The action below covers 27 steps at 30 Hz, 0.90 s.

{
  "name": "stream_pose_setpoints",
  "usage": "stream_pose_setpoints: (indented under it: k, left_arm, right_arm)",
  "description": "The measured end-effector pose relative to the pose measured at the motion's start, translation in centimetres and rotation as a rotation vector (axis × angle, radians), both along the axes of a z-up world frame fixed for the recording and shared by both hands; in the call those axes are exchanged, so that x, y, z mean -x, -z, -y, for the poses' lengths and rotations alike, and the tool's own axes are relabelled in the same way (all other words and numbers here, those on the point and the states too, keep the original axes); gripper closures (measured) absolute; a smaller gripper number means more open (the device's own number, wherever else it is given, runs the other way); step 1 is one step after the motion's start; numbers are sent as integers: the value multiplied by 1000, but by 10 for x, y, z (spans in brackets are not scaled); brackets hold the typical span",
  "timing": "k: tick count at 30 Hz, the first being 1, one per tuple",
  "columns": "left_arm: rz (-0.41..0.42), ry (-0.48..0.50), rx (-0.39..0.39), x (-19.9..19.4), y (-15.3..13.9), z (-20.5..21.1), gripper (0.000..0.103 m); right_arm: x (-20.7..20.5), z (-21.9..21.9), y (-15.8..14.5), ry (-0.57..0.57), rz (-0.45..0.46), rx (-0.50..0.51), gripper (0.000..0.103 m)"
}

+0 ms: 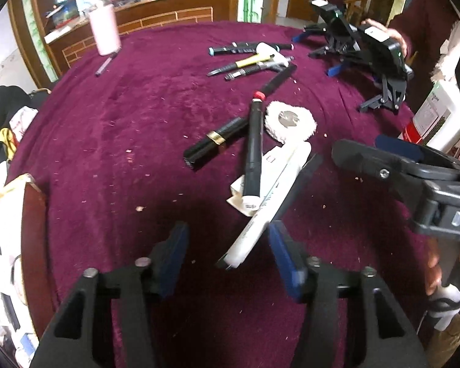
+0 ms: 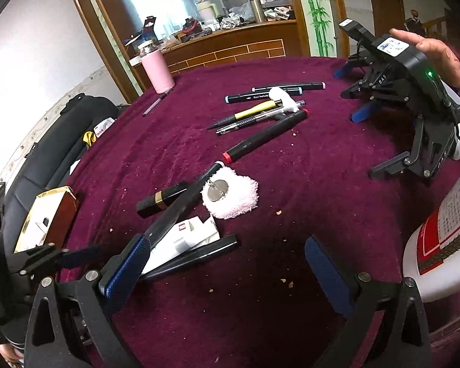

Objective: Organize objects
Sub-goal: 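Grasp the white tube with the left gripper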

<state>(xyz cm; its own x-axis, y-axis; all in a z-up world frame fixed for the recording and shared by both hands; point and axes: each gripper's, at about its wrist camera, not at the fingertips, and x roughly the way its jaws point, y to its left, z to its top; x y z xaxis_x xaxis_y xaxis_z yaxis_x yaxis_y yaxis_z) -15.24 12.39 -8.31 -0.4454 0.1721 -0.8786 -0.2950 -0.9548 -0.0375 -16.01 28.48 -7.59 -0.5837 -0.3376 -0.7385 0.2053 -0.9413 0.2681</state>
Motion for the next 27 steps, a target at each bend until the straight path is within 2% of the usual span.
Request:
stream_pose_setpoints:
  k: [5,6,9,12,20,24,27]
  left_arm:
    - [42,43,-20,4,11,-14,79]
    - [54,59,-42,3,11,-16,84]
    - [112,130,-144,-8,9,-24,88]
    - [110,151,-152,-18,6,-27,90]
    - [122,89,-144,-7,6,-18,90]
    - [132,78,-108,6,15,-21,89]
    - [111,80,-80,10,13,-26,89]
  right_arm:
    - [1,0,2,0,8,-2,0]
    - [1,1,3,0,8,-1,0]
    - [1,-1,3,6,10,3,0]
    - [1,-3,2,12,11,5,0]
    - [2,-2,3,13,15,4,0]
    - [2,-1,4,14,18,3,0]
    - [2,-1,4,13,20,4,0]
